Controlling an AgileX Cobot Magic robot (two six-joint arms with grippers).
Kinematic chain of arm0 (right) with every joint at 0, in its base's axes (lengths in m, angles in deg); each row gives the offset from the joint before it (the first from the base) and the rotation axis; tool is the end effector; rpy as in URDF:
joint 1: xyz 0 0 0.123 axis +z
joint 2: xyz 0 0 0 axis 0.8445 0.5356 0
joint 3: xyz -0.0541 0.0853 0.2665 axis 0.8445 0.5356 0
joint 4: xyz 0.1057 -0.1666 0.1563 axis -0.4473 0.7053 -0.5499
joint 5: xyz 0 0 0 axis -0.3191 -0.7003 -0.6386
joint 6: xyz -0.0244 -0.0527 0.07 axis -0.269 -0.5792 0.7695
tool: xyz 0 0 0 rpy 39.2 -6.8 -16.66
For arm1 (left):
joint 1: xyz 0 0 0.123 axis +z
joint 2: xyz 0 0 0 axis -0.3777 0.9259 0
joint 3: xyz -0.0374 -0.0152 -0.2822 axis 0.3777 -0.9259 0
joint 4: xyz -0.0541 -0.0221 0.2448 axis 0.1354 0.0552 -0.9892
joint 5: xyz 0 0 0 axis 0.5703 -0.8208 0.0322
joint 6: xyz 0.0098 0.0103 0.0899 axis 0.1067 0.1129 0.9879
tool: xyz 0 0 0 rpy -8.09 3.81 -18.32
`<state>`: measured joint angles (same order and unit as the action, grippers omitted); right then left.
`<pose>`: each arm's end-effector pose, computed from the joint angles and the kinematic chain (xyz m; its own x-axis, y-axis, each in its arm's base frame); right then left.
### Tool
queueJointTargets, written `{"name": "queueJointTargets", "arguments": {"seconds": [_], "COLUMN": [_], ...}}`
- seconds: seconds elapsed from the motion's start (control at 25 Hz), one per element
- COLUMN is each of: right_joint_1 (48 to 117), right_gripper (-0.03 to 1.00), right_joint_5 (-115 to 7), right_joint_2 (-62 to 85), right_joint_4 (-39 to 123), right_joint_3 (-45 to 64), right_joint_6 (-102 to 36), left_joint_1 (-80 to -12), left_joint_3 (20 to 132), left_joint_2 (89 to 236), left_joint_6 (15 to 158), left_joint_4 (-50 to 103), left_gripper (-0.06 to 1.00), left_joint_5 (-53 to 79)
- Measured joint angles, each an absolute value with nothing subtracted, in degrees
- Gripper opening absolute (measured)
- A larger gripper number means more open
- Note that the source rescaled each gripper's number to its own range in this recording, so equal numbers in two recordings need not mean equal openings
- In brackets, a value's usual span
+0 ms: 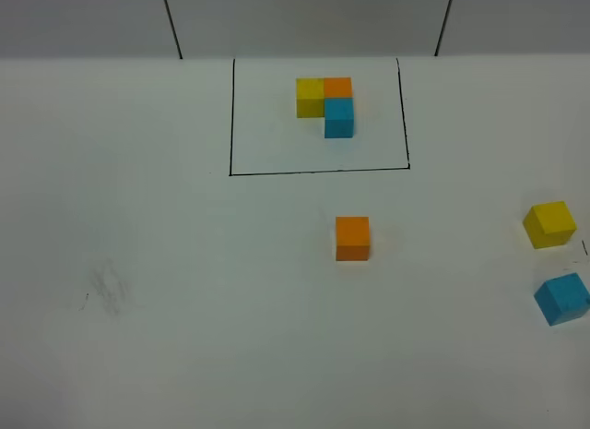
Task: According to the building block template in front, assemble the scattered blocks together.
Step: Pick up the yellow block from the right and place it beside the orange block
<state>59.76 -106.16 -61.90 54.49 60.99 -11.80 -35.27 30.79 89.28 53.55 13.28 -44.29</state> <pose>-0.0069 -0.0067 0.2774 -0.4567 -0.0806 -0.8859 -0.0034 0.9960 -0.0889 -0.0194 0.0037 0.3044 -0.3517 0.0922 -0.9316 0.2375 0.9714 0.0065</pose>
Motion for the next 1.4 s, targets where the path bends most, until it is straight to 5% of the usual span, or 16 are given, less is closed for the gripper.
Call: {"name": "queueJointTargets", "arguments": {"seconds": [0.44,0.96,1.4], "right_joint_1": [59.8,59.8,59.8], "right_gripper": [0.00,0.00,0.00], "right_joint_5": [-106.2,-106.2,-106.2], "right_joint_2": [-61.9,-61.9,-61.9], "right_joint_4": [54.5,54.5,54.5], "right_joint_3": [61.0,61.0,61.0], "right_joint_6": [-11.8,-11.8,-11.8], "left_joint_1": [-35.3,-35.1,-28.5], "left_joint_3": [25.2,25.2,25.2], "left_joint_2": [89.3,89.3,89.3], "left_joint_6": [51.9,51.9,51.9], "left_joint_4": [12.7,12.7,12.7], "left_gripper": [0.71,0.50,0.49], "left_joint_5": [-44.2,-44.2,-44.2]}}
